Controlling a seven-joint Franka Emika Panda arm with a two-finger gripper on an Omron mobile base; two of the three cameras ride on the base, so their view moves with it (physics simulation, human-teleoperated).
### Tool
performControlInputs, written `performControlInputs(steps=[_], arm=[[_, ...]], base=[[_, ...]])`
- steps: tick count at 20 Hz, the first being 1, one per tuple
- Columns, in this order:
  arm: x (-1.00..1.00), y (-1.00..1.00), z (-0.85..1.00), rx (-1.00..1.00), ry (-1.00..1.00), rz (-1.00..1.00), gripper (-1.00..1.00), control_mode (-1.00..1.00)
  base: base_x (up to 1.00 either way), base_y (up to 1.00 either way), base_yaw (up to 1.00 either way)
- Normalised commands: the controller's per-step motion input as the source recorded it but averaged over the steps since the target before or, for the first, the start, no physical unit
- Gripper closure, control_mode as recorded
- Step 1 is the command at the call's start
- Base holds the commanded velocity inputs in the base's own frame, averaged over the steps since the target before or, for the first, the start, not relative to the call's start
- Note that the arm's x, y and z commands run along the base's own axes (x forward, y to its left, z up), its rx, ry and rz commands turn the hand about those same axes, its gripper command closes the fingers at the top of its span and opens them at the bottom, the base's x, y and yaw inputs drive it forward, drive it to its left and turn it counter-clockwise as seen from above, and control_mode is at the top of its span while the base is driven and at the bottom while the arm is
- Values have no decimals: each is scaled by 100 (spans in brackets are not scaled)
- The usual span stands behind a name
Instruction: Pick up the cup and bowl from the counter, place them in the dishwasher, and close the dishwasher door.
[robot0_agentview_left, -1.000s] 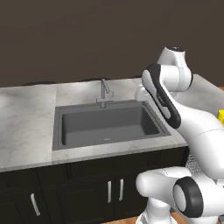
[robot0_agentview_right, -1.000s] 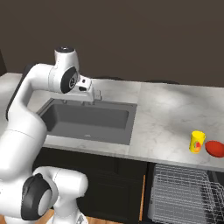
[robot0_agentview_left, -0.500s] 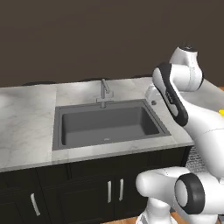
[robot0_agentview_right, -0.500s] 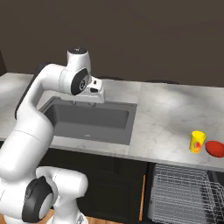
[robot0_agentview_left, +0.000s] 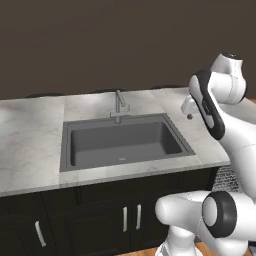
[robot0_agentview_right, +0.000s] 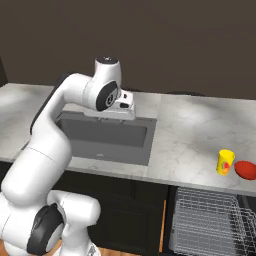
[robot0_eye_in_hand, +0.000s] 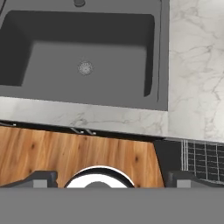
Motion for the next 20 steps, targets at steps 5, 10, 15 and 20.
performControlInputs(steps=[5, 10, 15, 20], arm=[[0, -50, 0, 0, 0, 0, -100, -100], [0, -47, -4, -1, 0, 0, -100, -100], [0, -43, -12, -6, 0, 0, -100, -100], [1, -43, -16, -11, 0, 0, -100, -100]], base=[[0, 0, 0], [0, 0, 0], [0, 0, 0], [0, 0, 0]])
